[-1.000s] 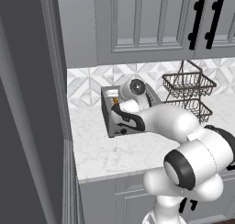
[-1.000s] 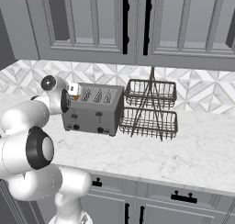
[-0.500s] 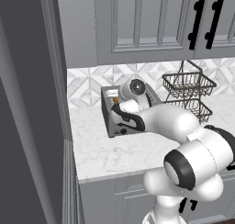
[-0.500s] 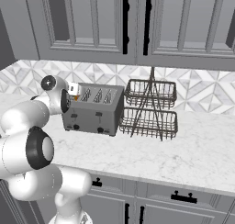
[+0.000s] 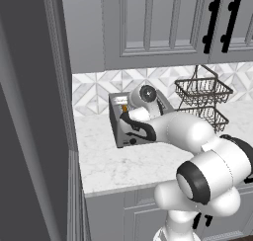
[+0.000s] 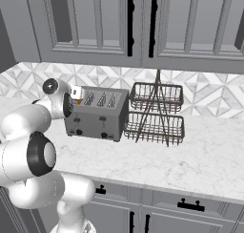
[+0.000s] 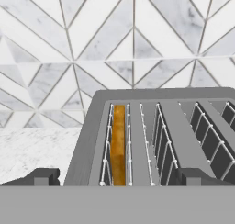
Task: Start the toaster. Once the lever pops up, take the bread to the plate on the dining counter.
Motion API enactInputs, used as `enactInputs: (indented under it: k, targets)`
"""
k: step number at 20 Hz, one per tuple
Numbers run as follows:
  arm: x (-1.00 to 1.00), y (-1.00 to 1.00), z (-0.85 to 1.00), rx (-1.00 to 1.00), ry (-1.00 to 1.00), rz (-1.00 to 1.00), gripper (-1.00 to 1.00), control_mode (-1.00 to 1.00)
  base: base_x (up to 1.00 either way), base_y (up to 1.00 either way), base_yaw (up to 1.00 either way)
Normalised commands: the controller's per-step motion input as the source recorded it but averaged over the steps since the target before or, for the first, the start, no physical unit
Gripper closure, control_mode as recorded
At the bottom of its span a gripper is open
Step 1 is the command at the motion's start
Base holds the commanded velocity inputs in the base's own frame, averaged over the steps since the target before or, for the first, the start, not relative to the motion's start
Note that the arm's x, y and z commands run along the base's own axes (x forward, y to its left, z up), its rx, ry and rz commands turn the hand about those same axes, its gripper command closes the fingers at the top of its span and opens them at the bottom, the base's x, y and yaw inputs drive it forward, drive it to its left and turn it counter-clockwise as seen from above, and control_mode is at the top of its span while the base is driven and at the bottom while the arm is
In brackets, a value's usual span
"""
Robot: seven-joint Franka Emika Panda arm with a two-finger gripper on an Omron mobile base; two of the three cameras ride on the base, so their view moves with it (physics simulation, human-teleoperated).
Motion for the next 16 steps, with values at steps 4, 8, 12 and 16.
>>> enactInputs:
  k: [4,8,12,16]
  targets:
    - [0.0,0.0,0.0,0.0,0.0,0.0,-1.0,-1.0,0.0,0.0,0.0]
    - [0.0,0.0,0.0,0.0,0.0,0.0,-1.0,-1.0,0.0,0.0,0.0]
    - [0.0,0.0,0.0,0.0,0.0,0.0,-1.0,-1.0,0.0,0.0,0.0]
    - [0.0,0.0,0.0,0.0,0.0,0.0,-1.0,-1.0,0.0,0.0,0.0]
